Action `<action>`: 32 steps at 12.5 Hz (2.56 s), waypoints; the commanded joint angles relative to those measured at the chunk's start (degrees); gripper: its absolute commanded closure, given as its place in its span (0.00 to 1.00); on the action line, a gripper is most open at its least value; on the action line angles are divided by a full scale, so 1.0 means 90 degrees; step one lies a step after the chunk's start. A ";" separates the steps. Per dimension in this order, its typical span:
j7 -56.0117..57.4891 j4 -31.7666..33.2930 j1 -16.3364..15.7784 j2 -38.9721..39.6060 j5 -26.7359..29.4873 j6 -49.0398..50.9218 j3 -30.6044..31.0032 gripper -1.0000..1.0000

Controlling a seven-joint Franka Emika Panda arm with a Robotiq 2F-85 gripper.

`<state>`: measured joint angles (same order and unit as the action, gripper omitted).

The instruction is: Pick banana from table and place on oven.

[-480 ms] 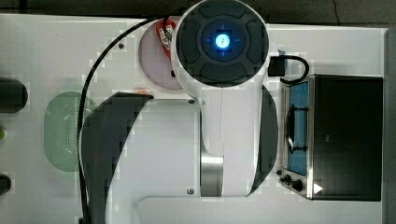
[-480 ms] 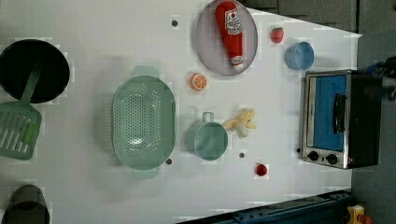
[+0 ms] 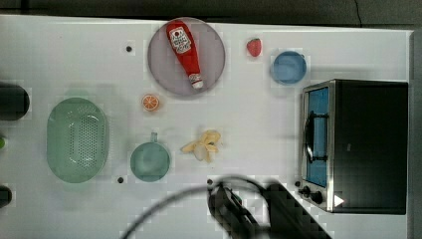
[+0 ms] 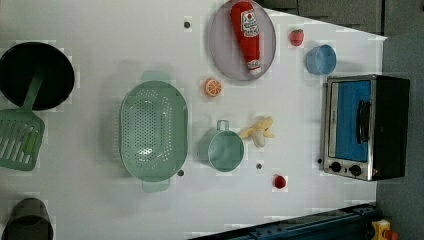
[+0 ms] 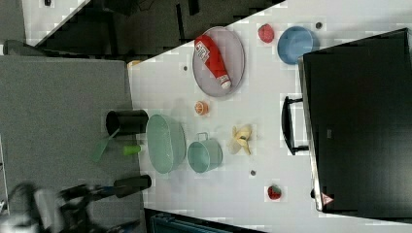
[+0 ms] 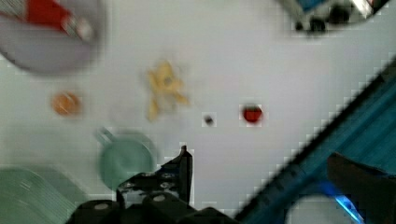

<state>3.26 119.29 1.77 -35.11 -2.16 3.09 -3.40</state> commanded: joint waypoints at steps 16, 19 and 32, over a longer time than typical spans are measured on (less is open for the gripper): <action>-0.0435 0.1817 -0.0071 0.3927 0.0071 -0.4776 0.0552 0.00; -0.0450 0.1978 -0.0091 0.4653 0.0076 -0.5686 0.0683 0.00; -0.1432 0.2208 -0.0156 0.6130 0.0078 -0.7361 0.0908 0.41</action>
<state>-7.33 139.32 -0.62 21.42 -1.56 -62.56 4.18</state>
